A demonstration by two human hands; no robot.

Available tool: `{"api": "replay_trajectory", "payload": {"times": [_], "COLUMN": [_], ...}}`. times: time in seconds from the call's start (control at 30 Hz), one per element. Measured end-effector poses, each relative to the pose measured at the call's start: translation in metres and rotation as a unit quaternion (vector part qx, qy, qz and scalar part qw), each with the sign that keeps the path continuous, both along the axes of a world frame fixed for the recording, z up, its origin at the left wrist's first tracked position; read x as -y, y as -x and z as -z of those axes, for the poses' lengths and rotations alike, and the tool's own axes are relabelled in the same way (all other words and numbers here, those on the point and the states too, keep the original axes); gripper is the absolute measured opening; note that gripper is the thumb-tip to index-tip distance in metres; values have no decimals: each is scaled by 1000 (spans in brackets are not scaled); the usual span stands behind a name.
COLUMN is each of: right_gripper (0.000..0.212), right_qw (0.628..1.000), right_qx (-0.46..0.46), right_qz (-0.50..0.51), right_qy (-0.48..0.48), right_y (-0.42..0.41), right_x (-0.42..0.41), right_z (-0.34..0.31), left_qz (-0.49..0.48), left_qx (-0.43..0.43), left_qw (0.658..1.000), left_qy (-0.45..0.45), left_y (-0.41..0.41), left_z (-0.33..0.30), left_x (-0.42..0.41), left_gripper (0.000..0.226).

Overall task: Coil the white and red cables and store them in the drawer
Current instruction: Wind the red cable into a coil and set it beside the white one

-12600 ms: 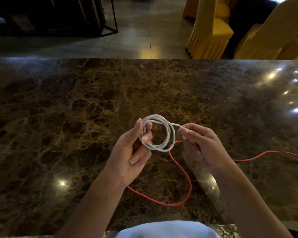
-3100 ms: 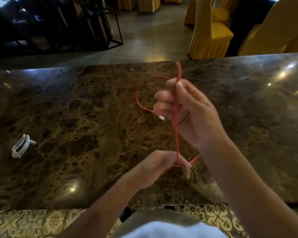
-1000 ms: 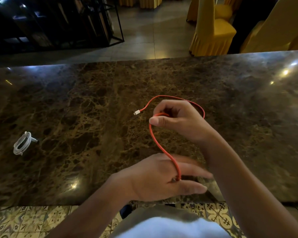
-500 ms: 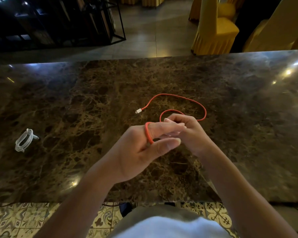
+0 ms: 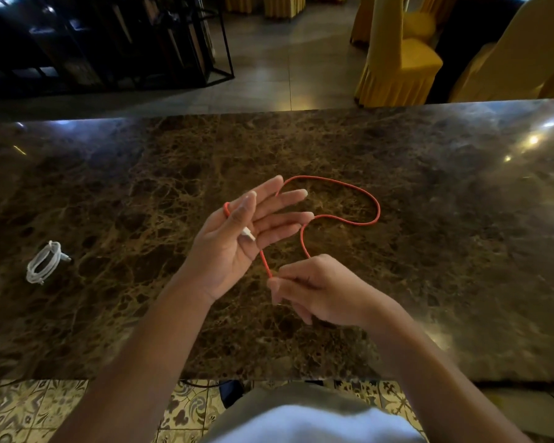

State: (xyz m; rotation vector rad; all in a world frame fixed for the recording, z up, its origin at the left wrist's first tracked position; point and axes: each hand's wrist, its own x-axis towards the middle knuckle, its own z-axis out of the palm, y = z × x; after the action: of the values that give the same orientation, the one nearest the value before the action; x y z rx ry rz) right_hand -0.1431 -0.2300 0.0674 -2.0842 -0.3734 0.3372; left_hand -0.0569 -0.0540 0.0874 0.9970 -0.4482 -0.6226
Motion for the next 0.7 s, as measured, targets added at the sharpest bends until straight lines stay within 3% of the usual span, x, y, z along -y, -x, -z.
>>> {"api": "replay_trajectory", "payload": {"times": [0.17, 0.27, 0.47, 0.53, 0.63, 0.7], "right_gripper": [11, 18, 16, 15, 15, 14], "right_qw": [992, 985, 997, 994, 991, 990], "right_qx": [50, 83, 64, 53, 56, 53], "right_qz": [-37, -7, 32, 56, 70, 72], "right_qy": [113, 153, -24, -75, -104, -105], "right_y": [11, 11, 3, 0, 0, -1], "right_x": [-1, 9, 20, 27, 41, 49], "right_z": [-34, -46, -52, -51, -51, -50], "left_qz": [-43, -45, 0, 27, 86, 112], "left_qx": [55, 92, 2, -27, 1, 17], "left_qw": [993, 984, 988, 989, 990, 987], "left_qy": [-95, -144, -155, -139, -112, -112], "left_y": [-7, -4, 25, 29, 31, 33], "left_z": [23, 32, 30, 32, 32, 34], "left_x": [3, 1, 26, 31, 30, 27], "left_gripper": [52, 50, 58, 75, 90, 86]}}
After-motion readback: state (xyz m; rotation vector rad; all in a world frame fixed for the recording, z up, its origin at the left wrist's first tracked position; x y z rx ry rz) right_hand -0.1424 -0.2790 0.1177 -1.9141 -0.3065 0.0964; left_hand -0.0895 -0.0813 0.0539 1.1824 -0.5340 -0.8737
